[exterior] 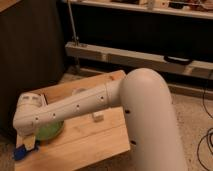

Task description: Place the white sponge in the ceramic bowl

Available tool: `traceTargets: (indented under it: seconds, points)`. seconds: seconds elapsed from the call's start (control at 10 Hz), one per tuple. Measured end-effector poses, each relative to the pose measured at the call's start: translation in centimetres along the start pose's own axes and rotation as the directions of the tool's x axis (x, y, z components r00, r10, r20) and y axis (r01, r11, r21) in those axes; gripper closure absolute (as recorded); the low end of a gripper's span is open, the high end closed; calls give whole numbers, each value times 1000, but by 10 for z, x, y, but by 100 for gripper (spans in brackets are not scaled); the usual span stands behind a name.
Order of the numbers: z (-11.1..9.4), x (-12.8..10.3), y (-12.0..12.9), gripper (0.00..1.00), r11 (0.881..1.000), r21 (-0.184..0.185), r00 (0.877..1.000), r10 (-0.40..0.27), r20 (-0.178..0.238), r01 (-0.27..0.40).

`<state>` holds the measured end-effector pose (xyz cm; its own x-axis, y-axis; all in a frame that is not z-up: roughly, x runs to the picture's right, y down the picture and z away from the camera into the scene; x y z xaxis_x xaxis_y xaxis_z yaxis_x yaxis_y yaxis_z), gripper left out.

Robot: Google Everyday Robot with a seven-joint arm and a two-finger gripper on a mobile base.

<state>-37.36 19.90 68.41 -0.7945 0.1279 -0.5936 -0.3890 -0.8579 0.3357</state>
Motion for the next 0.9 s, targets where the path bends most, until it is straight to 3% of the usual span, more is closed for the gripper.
traceTargets:
  seconds: [0.2,0.3,0.4,0.5,0.6,0.7,0.8,0.9]
  points:
    - [-12,-24,-13,20,998,31,998,-61,-7,61]
    - [-19,-35,-21,20,991,58,993,-120,-15,121]
    - [-22,-39,-26,20,976,94,980,-195,-34,198]
    - [-24,-40,-29,20,944,123,951,-301,-65,307]
    - [-26,-36,-34,20,906,130,914,-394,-95,404]
    - [-26,-35,-35,20,853,121,860,-496,-116,508]
    - [-25,-35,-35,20,814,113,821,-557,-125,570]
    - [-26,-35,-35,20,761,101,767,-627,-134,640]
